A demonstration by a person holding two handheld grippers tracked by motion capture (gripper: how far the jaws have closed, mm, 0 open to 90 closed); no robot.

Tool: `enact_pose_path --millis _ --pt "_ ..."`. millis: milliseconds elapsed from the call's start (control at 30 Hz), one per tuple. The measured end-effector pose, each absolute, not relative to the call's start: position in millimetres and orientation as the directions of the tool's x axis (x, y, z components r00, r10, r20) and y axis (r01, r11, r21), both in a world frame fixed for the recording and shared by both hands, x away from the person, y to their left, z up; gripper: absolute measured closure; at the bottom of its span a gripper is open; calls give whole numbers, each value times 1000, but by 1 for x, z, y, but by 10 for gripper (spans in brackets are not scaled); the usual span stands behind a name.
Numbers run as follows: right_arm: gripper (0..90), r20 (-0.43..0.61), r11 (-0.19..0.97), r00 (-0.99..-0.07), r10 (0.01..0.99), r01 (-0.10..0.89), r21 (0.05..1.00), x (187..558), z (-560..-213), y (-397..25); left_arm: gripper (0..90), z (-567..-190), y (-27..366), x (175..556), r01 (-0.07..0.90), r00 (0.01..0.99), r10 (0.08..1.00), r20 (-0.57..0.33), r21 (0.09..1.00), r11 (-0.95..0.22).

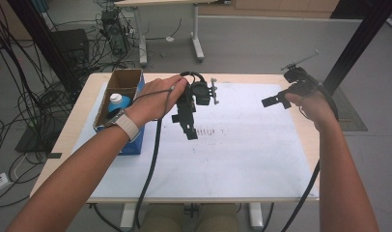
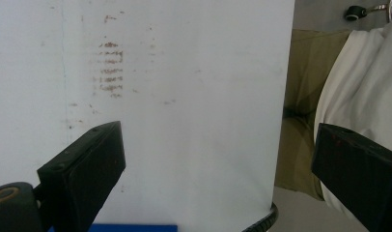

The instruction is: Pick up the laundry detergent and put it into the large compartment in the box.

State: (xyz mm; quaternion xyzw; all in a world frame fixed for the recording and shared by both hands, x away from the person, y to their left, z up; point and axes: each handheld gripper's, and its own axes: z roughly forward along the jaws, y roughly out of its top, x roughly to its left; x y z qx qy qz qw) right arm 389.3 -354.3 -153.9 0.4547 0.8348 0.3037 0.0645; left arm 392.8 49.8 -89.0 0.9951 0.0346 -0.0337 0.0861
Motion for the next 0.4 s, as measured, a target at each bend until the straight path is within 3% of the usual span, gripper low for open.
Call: enact_pose_path --millis 400 --pt "84 174 400 -576 799 724 562 390 -159 -355 54 -91 52 395 77 995 64 -75 177 -981"
